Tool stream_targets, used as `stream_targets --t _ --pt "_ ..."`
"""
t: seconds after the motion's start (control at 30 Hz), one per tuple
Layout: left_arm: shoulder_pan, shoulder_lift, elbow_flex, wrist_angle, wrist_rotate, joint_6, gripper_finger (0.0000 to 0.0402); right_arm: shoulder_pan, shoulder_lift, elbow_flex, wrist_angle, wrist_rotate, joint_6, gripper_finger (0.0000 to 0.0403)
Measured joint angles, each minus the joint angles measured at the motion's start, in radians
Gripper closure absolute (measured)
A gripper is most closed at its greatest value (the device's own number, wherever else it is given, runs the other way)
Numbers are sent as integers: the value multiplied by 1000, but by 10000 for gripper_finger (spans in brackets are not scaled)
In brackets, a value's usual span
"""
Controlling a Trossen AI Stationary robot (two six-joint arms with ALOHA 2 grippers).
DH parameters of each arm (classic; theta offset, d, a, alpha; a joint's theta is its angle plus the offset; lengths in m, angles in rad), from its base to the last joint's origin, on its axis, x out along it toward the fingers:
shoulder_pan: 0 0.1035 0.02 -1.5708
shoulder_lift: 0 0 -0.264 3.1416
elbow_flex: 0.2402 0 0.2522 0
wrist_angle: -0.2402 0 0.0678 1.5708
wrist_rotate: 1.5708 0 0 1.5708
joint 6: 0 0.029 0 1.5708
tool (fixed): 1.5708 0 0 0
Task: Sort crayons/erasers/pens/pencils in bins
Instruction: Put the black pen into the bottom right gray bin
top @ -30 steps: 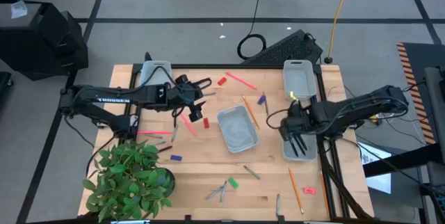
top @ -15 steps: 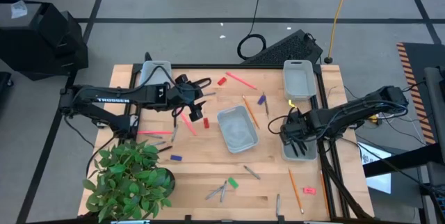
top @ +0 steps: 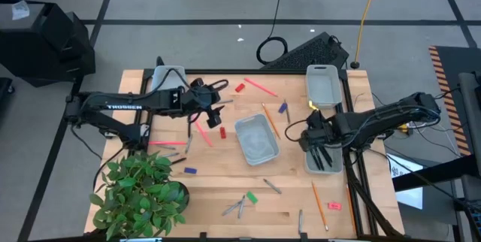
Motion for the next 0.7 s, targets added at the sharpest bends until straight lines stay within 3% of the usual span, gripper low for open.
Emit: stream_targets --t 0.23,0.5,0.7 --pt "117 83 -1 110 97 2 131 -39 56 117 64 171 -271 318" --pt "210 207 -1 207 201 14 131 -88 84 120 417 164 -636 318" --pt "277 283 0 317 272 20 131 -125 83 120 572 165 -823 298"
